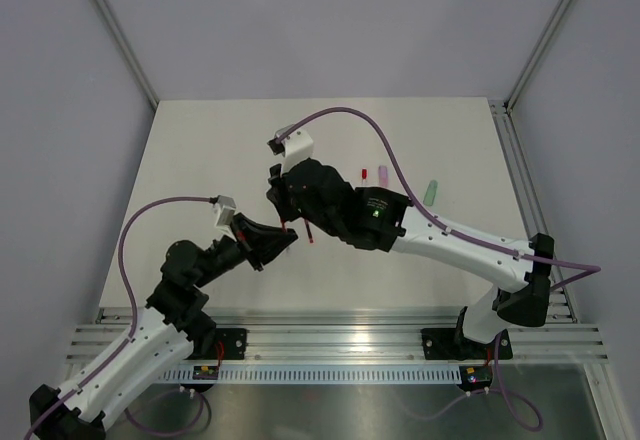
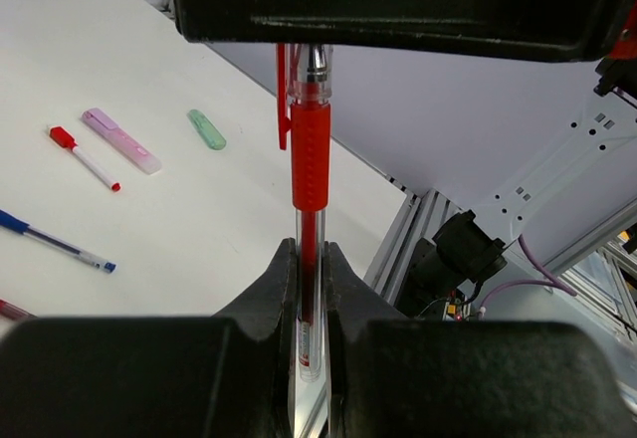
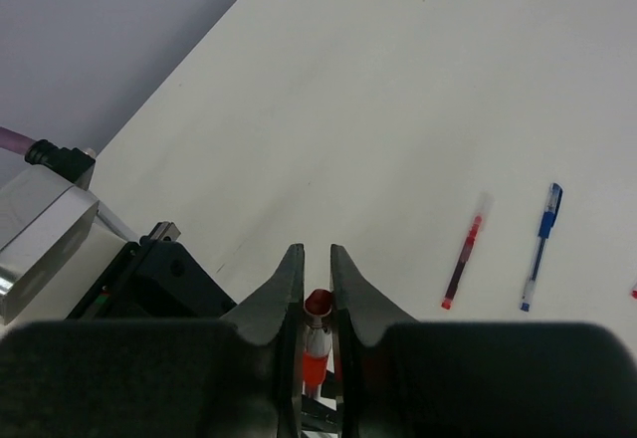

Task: Insert the pens into the pen caps
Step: Place the pen at the center of the board, then reset both arms

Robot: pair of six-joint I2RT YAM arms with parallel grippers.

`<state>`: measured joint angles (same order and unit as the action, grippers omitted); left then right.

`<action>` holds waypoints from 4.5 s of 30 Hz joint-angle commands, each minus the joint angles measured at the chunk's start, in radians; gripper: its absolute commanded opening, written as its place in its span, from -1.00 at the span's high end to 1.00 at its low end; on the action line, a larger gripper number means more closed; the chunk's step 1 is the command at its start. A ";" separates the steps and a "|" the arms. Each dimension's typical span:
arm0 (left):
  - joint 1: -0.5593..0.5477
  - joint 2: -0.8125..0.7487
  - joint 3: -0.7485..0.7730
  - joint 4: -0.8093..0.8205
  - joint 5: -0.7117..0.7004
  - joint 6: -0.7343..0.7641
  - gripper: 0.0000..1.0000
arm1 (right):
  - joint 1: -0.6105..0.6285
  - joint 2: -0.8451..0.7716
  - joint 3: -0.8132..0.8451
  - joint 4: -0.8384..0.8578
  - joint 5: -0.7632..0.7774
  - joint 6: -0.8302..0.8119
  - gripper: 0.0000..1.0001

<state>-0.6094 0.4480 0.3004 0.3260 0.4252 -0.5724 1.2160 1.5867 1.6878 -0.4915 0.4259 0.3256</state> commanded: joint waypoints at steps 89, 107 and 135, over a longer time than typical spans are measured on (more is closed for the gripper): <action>-0.006 -0.201 0.155 -0.622 -0.112 -0.060 -0.70 | -0.406 -0.268 -0.778 0.258 -0.176 0.178 1.00; -0.004 -0.259 0.365 -0.935 -0.324 0.157 -0.98 | -0.633 0.358 -0.350 0.228 -0.406 0.016 0.98; 0.011 -0.201 0.373 -0.941 -0.332 0.155 -0.98 | -0.639 0.064 -0.440 0.217 -0.484 0.072 -0.97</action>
<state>-0.6025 0.2314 0.6643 -0.6388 0.1112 -0.4355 0.5819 1.8164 1.2861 -0.3340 -0.0032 0.4023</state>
